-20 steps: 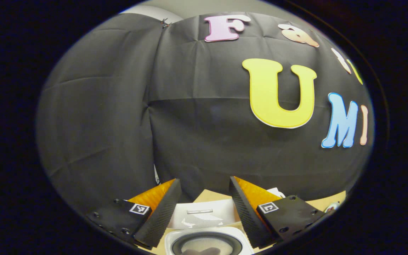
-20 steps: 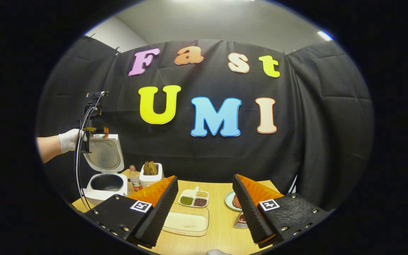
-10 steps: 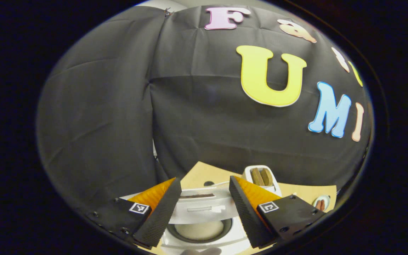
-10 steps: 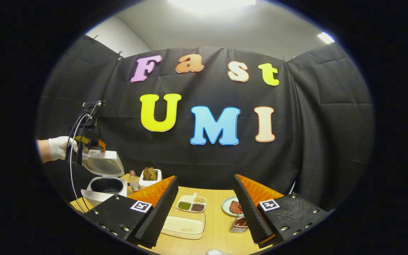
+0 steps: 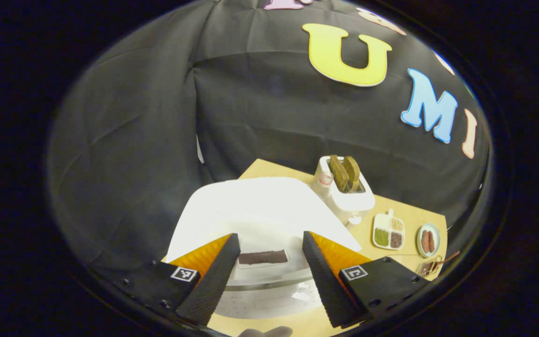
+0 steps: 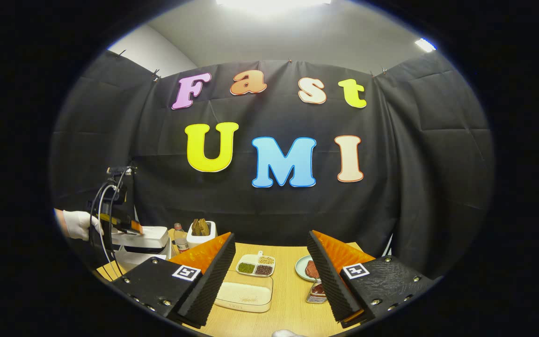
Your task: Close the left gripper, press the button to open the rice cooker; take a wooden spoon from the chopstick holder with the right hand, scoop a spoonful of rice and pour it into the rice cooker, then put the wooden spoon back into the chopstick holder.
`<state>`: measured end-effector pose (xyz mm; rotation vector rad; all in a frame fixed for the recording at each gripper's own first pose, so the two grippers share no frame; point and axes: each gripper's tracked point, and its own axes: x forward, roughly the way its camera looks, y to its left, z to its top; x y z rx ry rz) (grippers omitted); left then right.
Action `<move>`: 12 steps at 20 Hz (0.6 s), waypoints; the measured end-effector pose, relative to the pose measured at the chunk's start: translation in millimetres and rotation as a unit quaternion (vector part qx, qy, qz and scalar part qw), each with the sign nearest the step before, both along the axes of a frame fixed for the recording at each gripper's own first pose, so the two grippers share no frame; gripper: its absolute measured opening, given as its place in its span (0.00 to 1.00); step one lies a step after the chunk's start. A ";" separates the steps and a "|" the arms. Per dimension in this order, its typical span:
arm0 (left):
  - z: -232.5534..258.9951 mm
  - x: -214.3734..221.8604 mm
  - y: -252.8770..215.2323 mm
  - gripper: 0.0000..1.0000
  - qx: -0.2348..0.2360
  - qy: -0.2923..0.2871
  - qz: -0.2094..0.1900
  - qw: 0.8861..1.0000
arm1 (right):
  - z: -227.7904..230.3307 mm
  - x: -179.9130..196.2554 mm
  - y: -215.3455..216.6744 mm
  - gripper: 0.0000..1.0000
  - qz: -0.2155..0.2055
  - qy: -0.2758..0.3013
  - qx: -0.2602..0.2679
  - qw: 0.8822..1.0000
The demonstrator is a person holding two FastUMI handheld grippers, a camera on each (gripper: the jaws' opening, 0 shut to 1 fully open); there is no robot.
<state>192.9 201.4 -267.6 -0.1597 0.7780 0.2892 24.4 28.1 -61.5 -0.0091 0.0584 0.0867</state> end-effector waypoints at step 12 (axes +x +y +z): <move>-50.0 -18.6 -6.4 1.00 0.012 0.066 -0.011 0.998 | -10.3 -0.9 4.2 0.95 0.010 0.013 0.005 1.000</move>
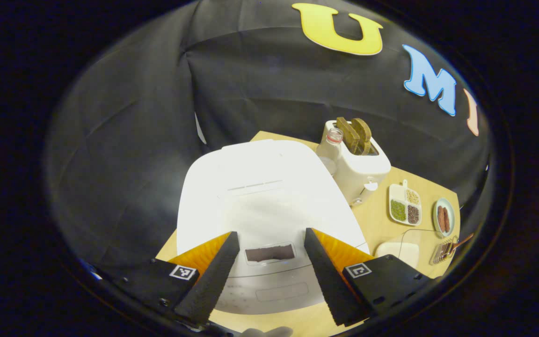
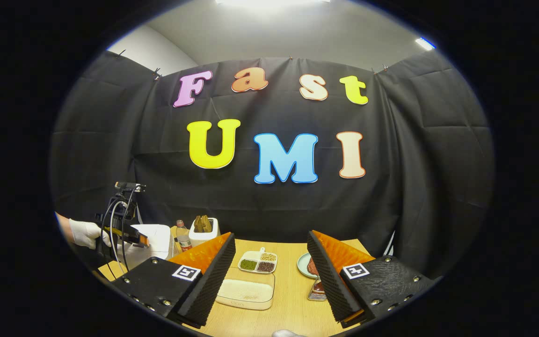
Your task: Close the left gripper, press the button to open the rice cooker; take a wooden spoon from the chopstick holder with the right hand, scoop a spoonful of rice and pour it into the rice cooker, then put the wooden spoon back into the chopstick holder.
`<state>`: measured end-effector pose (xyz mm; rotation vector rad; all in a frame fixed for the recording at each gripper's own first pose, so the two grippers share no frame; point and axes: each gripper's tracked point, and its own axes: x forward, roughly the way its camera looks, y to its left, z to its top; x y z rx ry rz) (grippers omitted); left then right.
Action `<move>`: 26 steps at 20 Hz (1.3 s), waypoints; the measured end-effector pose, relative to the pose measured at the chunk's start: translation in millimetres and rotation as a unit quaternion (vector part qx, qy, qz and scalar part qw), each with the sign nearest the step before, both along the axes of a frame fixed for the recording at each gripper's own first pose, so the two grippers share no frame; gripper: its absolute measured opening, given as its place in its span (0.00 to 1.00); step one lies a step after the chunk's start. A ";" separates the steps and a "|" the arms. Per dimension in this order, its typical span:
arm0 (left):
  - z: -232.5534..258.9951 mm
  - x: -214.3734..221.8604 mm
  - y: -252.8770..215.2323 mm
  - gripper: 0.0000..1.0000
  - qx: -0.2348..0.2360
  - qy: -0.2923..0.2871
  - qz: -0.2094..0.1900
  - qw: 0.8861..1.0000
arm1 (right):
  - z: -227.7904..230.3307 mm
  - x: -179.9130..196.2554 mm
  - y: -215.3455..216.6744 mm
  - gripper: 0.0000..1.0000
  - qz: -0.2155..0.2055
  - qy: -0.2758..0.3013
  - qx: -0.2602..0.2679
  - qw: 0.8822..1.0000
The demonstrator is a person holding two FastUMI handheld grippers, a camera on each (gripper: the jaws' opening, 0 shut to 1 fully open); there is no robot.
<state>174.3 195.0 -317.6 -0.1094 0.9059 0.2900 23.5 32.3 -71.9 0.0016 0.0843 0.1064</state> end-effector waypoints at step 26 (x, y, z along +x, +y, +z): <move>249.1 -37.4 -100.8 0.98 0.068 -0.301 -0.117 0.944 | 51.2 -9.9 -10.1 0.95 -0.010 -0.052 0.009 0.999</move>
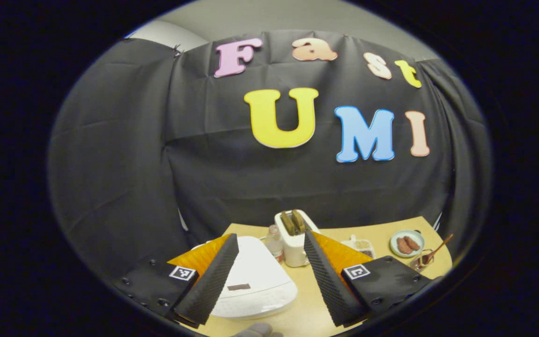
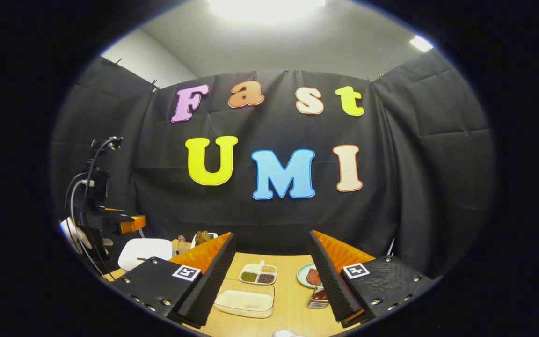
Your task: Close the left gripper, press the button to open the rice cooker; take a wooden spoon from the chopstick holder with the right hand, scoop a spoonful of rice and pour it into the rice cooker, then put the wooden spoon back into the chopstick holder.
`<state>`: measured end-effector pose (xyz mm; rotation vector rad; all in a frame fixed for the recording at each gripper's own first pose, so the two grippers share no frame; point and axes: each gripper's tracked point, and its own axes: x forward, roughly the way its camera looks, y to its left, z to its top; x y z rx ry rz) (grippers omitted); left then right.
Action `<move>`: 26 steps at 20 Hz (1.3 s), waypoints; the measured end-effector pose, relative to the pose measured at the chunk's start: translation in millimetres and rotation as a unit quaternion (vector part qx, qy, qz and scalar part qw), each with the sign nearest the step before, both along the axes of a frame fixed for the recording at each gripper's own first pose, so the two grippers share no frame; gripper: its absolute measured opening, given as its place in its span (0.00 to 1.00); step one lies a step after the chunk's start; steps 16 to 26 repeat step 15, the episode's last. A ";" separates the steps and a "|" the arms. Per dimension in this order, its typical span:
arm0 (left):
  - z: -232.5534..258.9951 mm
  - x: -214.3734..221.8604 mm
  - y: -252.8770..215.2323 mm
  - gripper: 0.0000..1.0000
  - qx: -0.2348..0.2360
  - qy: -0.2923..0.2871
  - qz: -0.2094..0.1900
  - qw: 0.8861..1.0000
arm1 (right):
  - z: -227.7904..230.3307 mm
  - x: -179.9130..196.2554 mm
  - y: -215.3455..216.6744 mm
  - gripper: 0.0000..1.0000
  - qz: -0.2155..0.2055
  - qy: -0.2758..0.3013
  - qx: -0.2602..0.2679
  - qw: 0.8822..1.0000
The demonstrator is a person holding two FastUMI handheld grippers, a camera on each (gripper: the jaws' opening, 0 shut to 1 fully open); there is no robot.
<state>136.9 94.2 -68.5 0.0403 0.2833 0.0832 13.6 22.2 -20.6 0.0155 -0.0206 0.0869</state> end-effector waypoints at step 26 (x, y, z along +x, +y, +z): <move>73.9 -126.5 -86.0 0.96 0.001 -0.102 -0.030 0.994 | 22.6 -28.8 -42.2 0.95 -0.023 -0.011 0.002 1.000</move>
